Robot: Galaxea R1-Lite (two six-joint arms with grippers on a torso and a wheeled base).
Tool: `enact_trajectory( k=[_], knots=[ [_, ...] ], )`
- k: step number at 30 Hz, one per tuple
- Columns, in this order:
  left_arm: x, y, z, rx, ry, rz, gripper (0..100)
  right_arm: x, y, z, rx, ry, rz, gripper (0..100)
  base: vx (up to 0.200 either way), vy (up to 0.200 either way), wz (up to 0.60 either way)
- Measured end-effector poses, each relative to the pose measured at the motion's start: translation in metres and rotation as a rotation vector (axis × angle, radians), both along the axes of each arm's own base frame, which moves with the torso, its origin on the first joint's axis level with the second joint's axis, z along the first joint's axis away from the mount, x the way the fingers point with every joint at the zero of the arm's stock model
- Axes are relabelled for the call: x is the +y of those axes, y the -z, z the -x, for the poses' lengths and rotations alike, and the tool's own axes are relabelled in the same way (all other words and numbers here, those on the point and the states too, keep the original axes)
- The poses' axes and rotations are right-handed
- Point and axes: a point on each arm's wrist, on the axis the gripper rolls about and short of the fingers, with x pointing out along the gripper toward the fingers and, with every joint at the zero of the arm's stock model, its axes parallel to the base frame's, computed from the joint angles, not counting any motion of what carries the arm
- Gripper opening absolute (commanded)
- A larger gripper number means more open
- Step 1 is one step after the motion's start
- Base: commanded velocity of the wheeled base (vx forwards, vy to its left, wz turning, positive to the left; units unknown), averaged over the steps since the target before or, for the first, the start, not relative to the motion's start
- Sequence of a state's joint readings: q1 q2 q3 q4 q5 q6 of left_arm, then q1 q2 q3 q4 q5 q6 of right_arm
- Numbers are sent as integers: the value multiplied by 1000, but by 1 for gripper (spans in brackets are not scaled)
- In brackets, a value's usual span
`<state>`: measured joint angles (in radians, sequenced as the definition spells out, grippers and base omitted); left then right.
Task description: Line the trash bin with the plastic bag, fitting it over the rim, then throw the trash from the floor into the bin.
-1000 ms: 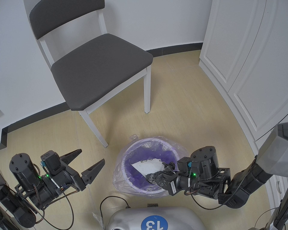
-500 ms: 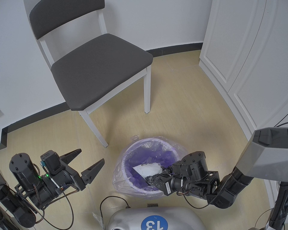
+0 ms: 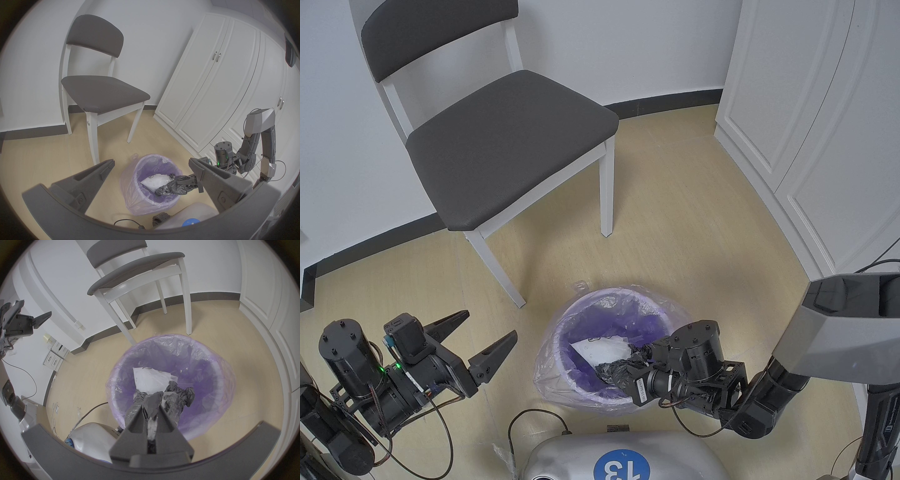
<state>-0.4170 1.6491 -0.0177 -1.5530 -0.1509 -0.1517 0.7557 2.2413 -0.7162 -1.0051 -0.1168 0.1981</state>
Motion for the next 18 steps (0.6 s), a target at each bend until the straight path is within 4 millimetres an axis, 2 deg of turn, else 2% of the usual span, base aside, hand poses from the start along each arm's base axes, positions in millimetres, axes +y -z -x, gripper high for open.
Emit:
enact_trajectory(
  k=[18],
  knots=[
    [0,0,0,1,2,-1,100,-3,0,-1,-8,7,1,100,0,0,0]
  ],
)
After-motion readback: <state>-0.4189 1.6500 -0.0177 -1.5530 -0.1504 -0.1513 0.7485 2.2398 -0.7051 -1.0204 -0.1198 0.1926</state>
